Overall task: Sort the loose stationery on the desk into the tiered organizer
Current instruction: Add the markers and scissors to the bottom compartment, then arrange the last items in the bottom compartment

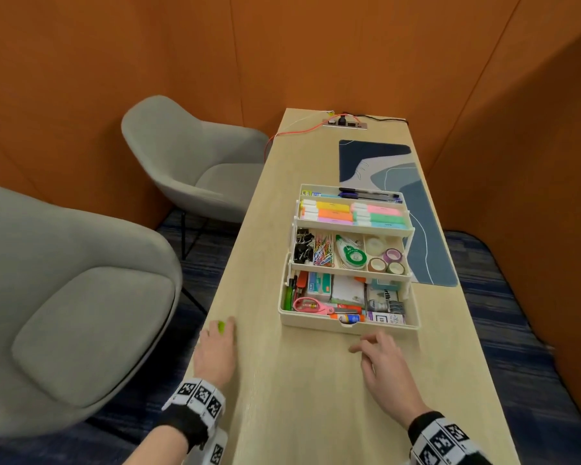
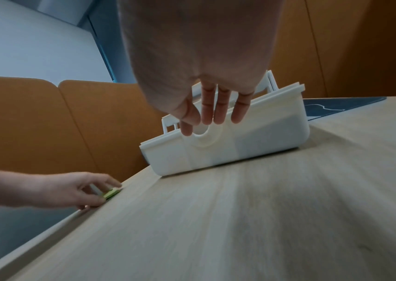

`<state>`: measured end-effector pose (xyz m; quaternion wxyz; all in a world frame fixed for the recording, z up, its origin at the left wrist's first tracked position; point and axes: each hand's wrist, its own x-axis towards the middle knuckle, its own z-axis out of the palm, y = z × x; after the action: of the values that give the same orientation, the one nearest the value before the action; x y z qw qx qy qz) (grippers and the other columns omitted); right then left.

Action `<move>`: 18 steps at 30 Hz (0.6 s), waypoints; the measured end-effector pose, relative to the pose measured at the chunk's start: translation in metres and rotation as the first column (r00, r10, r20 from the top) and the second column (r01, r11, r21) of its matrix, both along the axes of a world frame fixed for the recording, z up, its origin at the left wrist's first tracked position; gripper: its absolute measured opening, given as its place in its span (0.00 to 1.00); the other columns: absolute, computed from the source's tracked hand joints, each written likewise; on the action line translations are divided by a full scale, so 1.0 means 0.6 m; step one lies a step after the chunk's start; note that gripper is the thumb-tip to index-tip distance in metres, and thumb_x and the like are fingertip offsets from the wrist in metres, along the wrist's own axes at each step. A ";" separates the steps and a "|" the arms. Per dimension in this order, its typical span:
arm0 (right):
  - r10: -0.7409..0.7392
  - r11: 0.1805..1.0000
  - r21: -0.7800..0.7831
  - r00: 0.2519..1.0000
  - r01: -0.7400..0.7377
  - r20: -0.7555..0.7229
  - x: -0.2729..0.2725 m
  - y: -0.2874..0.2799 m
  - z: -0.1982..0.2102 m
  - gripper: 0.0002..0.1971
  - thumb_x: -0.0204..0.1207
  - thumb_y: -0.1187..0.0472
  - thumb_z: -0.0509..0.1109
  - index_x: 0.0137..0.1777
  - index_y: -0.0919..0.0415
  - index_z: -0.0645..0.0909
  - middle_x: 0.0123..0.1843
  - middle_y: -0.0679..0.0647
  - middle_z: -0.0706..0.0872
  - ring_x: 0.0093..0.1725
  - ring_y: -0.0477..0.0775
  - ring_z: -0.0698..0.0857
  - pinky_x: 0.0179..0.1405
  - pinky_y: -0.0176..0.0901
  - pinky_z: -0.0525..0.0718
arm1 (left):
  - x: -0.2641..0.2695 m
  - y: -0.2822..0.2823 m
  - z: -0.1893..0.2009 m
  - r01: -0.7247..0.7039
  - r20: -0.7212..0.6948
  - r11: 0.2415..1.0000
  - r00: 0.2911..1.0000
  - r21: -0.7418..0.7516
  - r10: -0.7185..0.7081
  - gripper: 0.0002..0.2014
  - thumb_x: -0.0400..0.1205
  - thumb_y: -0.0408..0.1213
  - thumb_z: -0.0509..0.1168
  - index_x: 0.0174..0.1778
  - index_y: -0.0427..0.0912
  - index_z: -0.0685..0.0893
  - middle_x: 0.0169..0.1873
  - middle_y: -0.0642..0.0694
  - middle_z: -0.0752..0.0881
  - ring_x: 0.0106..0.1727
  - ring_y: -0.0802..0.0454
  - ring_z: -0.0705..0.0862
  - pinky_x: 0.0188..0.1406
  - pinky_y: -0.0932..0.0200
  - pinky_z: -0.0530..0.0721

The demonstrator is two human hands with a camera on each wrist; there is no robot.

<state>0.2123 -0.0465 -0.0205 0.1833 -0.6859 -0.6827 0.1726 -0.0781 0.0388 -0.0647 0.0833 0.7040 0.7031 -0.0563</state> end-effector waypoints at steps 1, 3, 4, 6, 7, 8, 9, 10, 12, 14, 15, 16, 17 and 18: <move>0.000 1.000 -0.011 1.000 0.000 -0.008 -0.001 -0.003 0.000 0.13 0.75 0.70 0.65 0.51 0.53 0.85 0.51 0.46 0.75 0.55 0.48 0.76 0.56 0.40 0.74 | -0.005 -0.007 -0.011 0.033 -0.030 0.999 0.999 -0.009 -0.033 0.24 0.83 0.33 0.56 0.77 0.48 0.65 0.66 0.43 0.73 0.61 0.44 0.75 0.54 0.55 0.79; -0.007 1.000 -0.023 1.000 0.007 -0.022 -0.002 -0.008 -0.001 0.14 0.75 0.71 0.65 0.51 0.54 0.85 0.52 0.47 0.76 0.56 0.48 0.76 0.57 0.40 0.75 | -0.010 -0.014 -0.014 0.052 -0.013 0.999 0.999 0.013 -0.052 0.23 0.79 0.27 0.61 0.71 0.45 0.75 0.60 0.41 0.79 0.54 0.43 0.78 0.49 0.55 0.80; -0.012 1.000 -0.024 1.000 0.011 -0.027 -0.001 -0.010 -0.002 0.14 0.74 0.71 0.65 0.51 0.54 0.86 0.52 0.47 0.76 0.56 0.48 0.76 0.58 0.41 0.75 | -0.009 -0.014 -0.010 0.066 0.008 0.998 0.998 0.022 -0.066 0.21 0.75 0.25 0.66 0.64 0.43 0.80 0.53 0.40 0.82 0.48 0.43 0.80 0.42 0.54 0.81; -0.014 1.000 -0.026 0.999 0.013 -0.032 0.004 -0.015 -0.004 0.14 0.74 0.72 0.64 0.51 0.54 0.86 0.51 0.46 0.75 0.56 0.48 0.77 0.58 0.41 0.76 | -0.013 -0.007 -0.007 0.092 0.026 0.994 0.995 0.065 -0.094 0.18 0.64 0.26 0.78 0.49 0.39 0.86 0.37 0.40 0.83 0.33 0.43 0.80 0.26 0.54 0.76; -0.017 0.999 -0.030 0.999 0.016 -0.034 0.008 -0.017 -0.003 0.14 0.74 0.72 0.64 0.51 0.54 0.86 0.50 0.45 0.75 0.56 0.48 0.77 0.58 0.41 0.76 | -0.014 -0.004 -0.004 0.103 0.061 0.991 0.992 0.081 -0.108 0.19 0.62 0.28 0.80 0.47 0.39 0.85 0.34 0.41 0.82 0.30 0.43 0.80 0.23 0.55 0.75; -0.022 0.999 -0.028 0.999 0.021 -0.036 0.012 -0.019 -0.003 0.15 0.74 0.72 0.64 0.51 0.54 0.86 0.50 0.45 0.74 0.56 0.48 0.77 0.58 0.41 0.76 | -0.014 -0.001 0.003 0.113 0.116 0.990 0.986 0.080 -0.122 0.19 0.64 0.31 0.80 0.49 0.39 0.84 0.35 0.41 0.83 0.32 0.43 0.81 0.25 0.54 0.77; -0.032 0.999 -0.020 0.999 0.031 -0.041 0.017 -0.020 -0.002 0.15 0.74 0.72 0.64 0.50 0.54 0.86 0.50 0.45 0.74 0.56 0.48 0.78 0.57 0.41 0.76 | -0.012 0.002 0.013 0.126 0.179 0.986 0.973 0.106 -0.144 0.19 0.69 0.33 0.77 0.55 0.39 0.83 0.39 0.41 0.83 0.37 0.42 0.82 0.31 0.51 0.80; -0.045 0.999 -0.007 0.998 0.045 -0.045 0.021 -0.021 -0.001 0.15 0.73 0.73 0.64 0.50 0.54 0.86 0.50 0.45 0.74 0.55 0.48 0.78 0.57 0.41 0.76 | -0.007 0.004 0.028 0.136 0.254 0.980 0.952 0.143 -0.169 0.21 0.73 0.36 0.73 0.62 0.39 0.80 0.46 0.42 0.83 0.44 0.43 0.83 0.38 0.51 0.83; -0.074 0.997 0.020 0.995 0.075 -0.064 0.030 -0.022 0.002 0.15 0.73 0.73 0.65 0.50 0.54 0.85 0.50 0.45 0.75 0.54 0.47 0.77 0.56 0.40 0.76 | 0.016 0.006 0.065 0.202 0.386 0.958 0.883 0.204 -0.268 0.23 0.78 0.38 0.69 0.70 0.40 0.75 0.58 0.45 0.79 0.55 0.50 0.81 0.51 0.57 0.82; -0.097 0.994 0.045 0.991 0.102 -0.087 0.036 -0.020 0.005 0.15 0.74 0.74 0.65 0.50 0.55 0.86 0.50 0.46 0.76 0.53 0.47 0.77 0.54 0.39 0.75 | 0.060 0.009 0.105 0.290 0.468 0.918 0.793 0.272 -0.390 0.24 0.80 0.39 0.68 0.72 0.42 0.73 0.63 0.48 0.73 0.54 0.59 0.79 0.51 0.66 0.78; -0.105 0.992 0.057 0.990 0.110 -0.094 0.038 -0.018 0.007 0.15 0.74 0.74 0.65 0.50 0.55 0.86 0.49 0.47 0.76 0.53 0.47 0.76 0.53 0.38 0.74 | 0.087 0.013 0.119 0.339 0.482 0.892 0.753 0.300 -0.448 0.23 0.80 0.40 0.67 0.71 0.43 0.73 0.63 0.49 0.72 0.51 0.60 0.78 0.48 0.68 0.77; -0.109 0.990 0.074 0.989 0.117 -0.098 0.040 -0.014 0.010 0.15 0.73 0.74 0.65 0.50 0.56 0.86 0.49 0.47 0.76 0.52 0.46 0.76 0.53 0.38 0.74 | 0.118 0.019 0.130 0.392 0.479 0.863 0.719 0.319 -0.504 0.22 0.81 0.41 0.66 0.70 0.44 0.73 0.63 0.50 0.71 0.48 0.60 0.78 0.46 0.69 0.76; -0.113 0.988 0.095 0.989 0.123 -0.099 0.043 -0.011 0.012 0.15 0.73 0.74 0.65 0.49 0.56 0.86 0.48 0.47 0.76 0.52 0.46 0.76 0.53 0.38 0.74 | 0.148 0.026 0.134 0.447 0.463 0.834 0.693 0.324 -0.552 0.20 0.81 0.42 0.65 0.68 0.44 0.73 0.62 0.50 0.71 0.47 0.60 0.77 0.45 0.69 0.74; -0.119 0.984 0.119 0.988 0.130 -0.099 0.045 -0.007 0.014 0.14 0.73 0.75 0.66 0.49 0.56 0.86 0.48 0.47 0.76 0.52 0.46 0.76 0.53 0.39 0.74 | 0.177 0.033 0.134 0.497 0.448 0.809 0.674 0.315 -0.588 0.18 0.82 0.42 0.64 0.66 0.44 0.73 0.61 0.51 0.71 0.46 0.60 0.76 0.45 0.69 0.73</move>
<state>0.2392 -0.0508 -0.0121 0.2675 -0.7058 -0.6389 0.1487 0.0282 0.0586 0.0157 0.1923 0.8729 0.4130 0.1748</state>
